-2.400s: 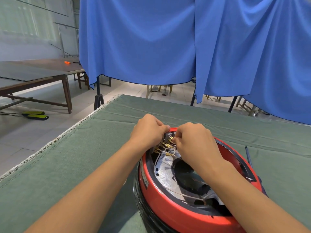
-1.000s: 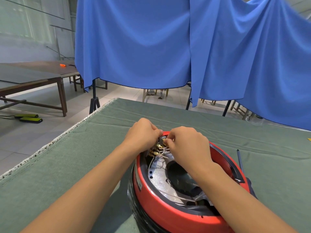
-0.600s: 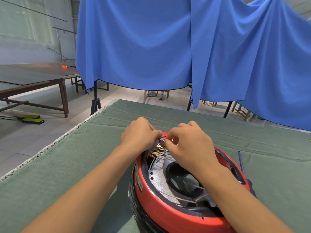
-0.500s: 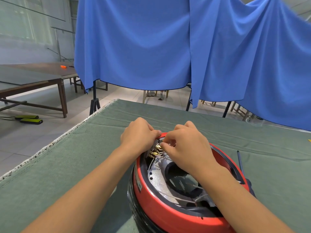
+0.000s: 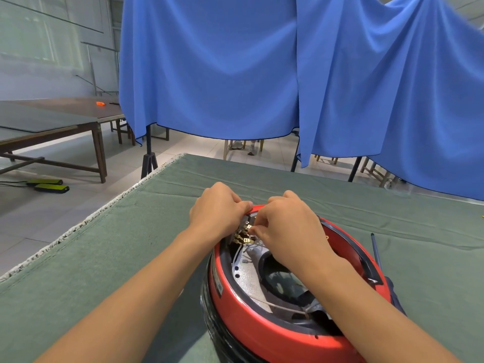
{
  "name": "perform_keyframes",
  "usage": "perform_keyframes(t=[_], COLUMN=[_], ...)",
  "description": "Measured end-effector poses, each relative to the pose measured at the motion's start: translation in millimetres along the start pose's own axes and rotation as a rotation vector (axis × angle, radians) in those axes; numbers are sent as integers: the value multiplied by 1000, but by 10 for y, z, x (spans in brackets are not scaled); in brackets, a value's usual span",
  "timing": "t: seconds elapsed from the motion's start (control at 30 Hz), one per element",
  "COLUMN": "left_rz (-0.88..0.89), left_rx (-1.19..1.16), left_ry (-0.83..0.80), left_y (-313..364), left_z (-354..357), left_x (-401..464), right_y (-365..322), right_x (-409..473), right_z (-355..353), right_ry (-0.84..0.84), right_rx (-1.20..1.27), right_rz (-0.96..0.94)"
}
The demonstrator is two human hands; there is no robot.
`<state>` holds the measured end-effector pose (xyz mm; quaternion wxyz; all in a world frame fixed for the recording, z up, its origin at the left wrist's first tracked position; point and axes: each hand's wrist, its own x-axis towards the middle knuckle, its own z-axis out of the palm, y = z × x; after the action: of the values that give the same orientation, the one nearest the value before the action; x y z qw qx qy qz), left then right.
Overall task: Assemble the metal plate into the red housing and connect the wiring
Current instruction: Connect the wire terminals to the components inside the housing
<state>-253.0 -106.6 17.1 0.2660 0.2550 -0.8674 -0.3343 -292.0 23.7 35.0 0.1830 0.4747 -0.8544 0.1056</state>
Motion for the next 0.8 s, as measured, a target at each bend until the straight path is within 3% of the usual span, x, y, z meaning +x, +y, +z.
perform_keyframes(t=[0.8], left_rz=[-10], left_rx=[45], left_ry=[20], left_y=[-8], left_z=[13], left_x=[11], right_y=[-31], right_x=[15], right_z=[76], right_ry=[68], right_rx=[21], right_rz=[67])
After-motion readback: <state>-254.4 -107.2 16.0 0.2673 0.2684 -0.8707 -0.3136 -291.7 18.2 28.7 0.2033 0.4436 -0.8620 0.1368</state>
